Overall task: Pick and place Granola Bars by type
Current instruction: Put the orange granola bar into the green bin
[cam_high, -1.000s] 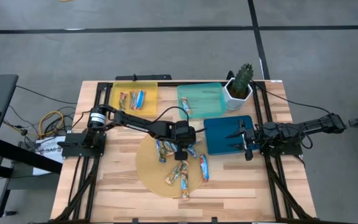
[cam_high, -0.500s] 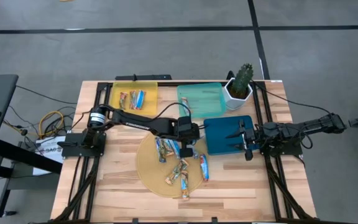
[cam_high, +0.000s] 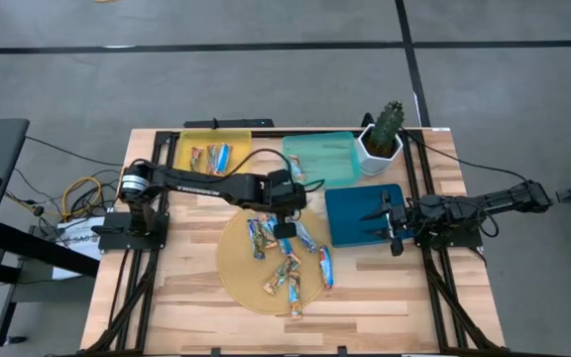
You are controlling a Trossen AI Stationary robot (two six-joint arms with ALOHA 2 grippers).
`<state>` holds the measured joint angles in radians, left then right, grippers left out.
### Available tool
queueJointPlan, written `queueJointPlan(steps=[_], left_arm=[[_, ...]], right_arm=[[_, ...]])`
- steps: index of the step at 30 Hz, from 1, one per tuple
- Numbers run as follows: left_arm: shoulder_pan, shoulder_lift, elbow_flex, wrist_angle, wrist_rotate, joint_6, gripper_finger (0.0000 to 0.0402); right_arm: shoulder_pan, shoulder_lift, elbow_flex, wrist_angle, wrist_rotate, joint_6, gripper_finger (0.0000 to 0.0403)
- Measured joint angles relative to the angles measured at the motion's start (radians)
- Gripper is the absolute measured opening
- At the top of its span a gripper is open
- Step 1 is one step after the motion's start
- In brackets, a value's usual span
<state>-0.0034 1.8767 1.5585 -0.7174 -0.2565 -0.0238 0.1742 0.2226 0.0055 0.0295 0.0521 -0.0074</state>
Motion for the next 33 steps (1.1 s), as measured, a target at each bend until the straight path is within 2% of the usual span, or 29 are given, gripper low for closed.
queueJointPlan(steps=[6, 17, 21, 33], left_arm=[[0.021, -0.037, 0.000, -0.054, -0.071, -0.013, 0.0000], [0.070, -0.037, -0.011, -0.014, -0.136, -0.050, 0.0000], [0.104, -0.037, -0.011, 0.035, -0.173, -0.052, 0.0000], [0.251, -0.028, -0.012, 0.190, -0.172, -0.122, 0.0000]], right_arm=[[0.000, 0.000, 0.000, 0.000, 0.000, 0.000, 0.0154], [0.000, 0.000, 0.000, 0.000, 0.000, 0.000, 0.0154], [0.000, 0.000, 0.000, 0.000, 0.000, 0.000, 0.0154], [0.000, 0.000, 0.000, 0.000, 0.000, 0.000, 0.0154]])
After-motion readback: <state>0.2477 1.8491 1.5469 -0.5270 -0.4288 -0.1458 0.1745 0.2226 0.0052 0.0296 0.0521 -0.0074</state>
